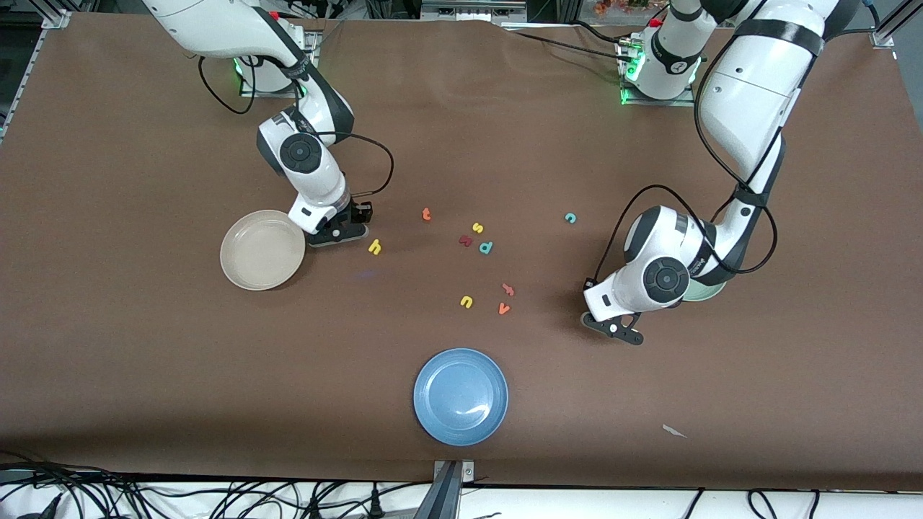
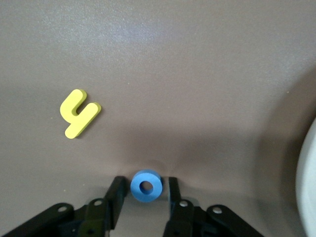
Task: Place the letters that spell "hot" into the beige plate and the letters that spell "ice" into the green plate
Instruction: 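Lower the left gripper to the pink bar while the right gripper lowers to the o, then carry the pink bar to the green plate while the right gripper carries the o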
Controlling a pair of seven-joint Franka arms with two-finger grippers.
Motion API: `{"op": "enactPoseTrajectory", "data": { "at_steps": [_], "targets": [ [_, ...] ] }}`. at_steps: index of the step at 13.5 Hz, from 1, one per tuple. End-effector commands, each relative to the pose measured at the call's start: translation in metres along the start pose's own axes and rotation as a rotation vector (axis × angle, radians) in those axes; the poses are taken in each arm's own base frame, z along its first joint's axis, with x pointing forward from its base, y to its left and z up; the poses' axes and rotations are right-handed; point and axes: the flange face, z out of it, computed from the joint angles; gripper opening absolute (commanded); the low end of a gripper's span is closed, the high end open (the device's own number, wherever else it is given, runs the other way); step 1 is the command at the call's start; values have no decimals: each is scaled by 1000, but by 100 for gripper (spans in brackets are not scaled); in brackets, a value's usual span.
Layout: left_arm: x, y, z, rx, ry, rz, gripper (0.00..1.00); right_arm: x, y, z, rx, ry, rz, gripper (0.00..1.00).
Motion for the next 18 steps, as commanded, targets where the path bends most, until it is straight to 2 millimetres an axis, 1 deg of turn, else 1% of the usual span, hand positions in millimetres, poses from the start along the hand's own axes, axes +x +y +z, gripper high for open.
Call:
{"op": "enactPoseTrajectory", "data": {
  "at_steps": [1, 3, 4, 5, 6, 7, 9, 10, 11, 12, 14, 15, 16, 18],
  "targets": [
    [7, 4, 2, -22, 7, -54, 2, -8, -1, 3, -6, 6, -2, 30],
    [14, 3, -15, -53, 29, -87, 0, -7, 0, 3, -6, 7, -2, 17],
    [14, 1, -25, -66, 29, -101, 0, -8, 0, 3, -6, 6, -2, 12],
    [11, -5, -39, -64, 26, -107, 0, -7, 0, 2, -6, 7, -2, 8],
    [3, -17, -58, -60, -5, -111, 0, -7, 0, -2, -8, 11, -7, 8],
    [-10, -34, -78, -60, -59, -123, 0, -4, 0, -13, -14, 24, -18, 8],
    [-36, -69, -105, -76, -152, -63, 0, 3, 14, -40, -48, 17, -38, 8],
    [-49, -95, -115, -90, -183, -50, 0, 9, 25, -52, -56, 21, -37, 8],
    [-64, -127, -116, -113, -216, -62, 0, 12, 34, -60, -60, 32, -35, 8],
    [-76, -152, -112, -132, -240, -66, 0, 15, 43, -67, -64, 37, -44, 8],
    [-97, -204, -90, -166, -261, -82, 0, 21, 68, -77, -67, 49, -63, 8],
    [-103, -223, -72, -191, -274, -87, 0, 23, 79, -83, -70, 56, -81, 8],
    [-106, -231, -59, -202, -280, -94, 0, 24, 90, -85, -73, 55, -101, 8],
    [-103, -236, -35, -210, -275, -103, 0, 26, 117, -88, -83, 47, -120, 8]
  ]
}}
